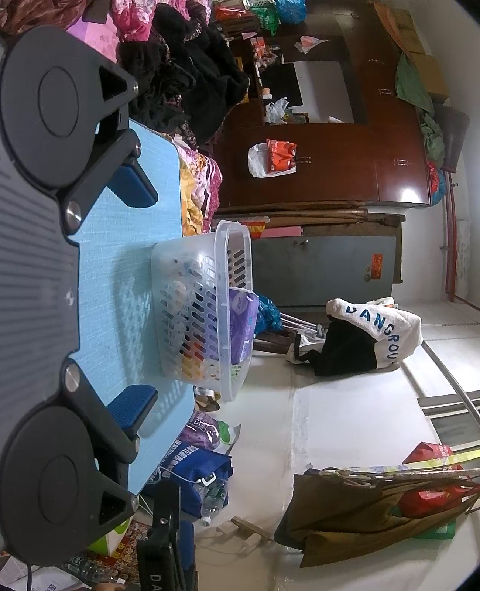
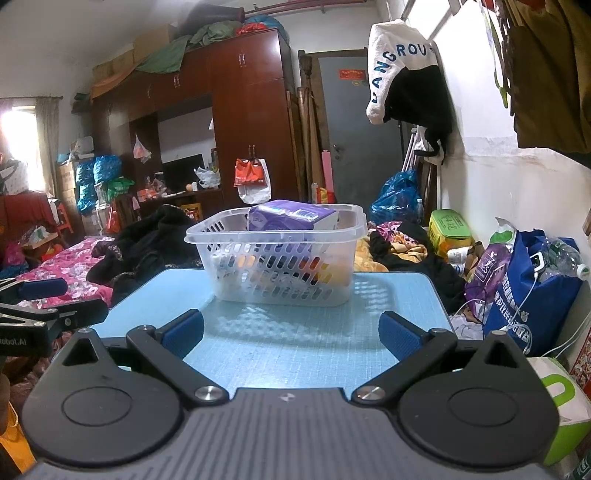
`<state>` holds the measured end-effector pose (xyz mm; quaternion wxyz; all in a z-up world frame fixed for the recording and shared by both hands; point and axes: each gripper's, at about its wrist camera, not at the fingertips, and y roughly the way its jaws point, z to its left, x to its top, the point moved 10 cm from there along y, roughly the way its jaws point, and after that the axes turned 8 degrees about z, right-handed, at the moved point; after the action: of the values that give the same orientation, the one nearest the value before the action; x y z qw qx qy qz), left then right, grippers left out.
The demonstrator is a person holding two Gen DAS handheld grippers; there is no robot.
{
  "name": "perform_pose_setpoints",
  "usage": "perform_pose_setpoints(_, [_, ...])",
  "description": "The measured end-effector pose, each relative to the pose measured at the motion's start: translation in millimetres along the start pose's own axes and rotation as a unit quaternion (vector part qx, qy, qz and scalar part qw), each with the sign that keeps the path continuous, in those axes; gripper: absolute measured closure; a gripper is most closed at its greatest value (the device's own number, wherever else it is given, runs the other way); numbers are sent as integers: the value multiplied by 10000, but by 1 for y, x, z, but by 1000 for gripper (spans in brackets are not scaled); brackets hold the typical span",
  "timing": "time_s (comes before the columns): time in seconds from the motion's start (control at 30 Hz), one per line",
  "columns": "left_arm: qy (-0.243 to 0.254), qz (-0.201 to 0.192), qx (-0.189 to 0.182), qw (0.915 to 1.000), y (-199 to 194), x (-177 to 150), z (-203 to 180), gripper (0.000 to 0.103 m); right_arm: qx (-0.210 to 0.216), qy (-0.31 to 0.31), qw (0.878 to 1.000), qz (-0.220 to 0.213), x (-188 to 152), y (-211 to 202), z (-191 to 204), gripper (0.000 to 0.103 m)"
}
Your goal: Organize objects
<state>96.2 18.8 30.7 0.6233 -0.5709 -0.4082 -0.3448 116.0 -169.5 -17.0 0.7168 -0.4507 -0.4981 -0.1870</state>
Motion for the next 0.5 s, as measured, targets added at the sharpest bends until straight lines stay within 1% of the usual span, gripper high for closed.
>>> perform_pose_setpoints(0.5, [24, 25, -19, 10000, 2, -1, -4, 0, -1, 3, 10000, -2, 0, 0, 0, 0])
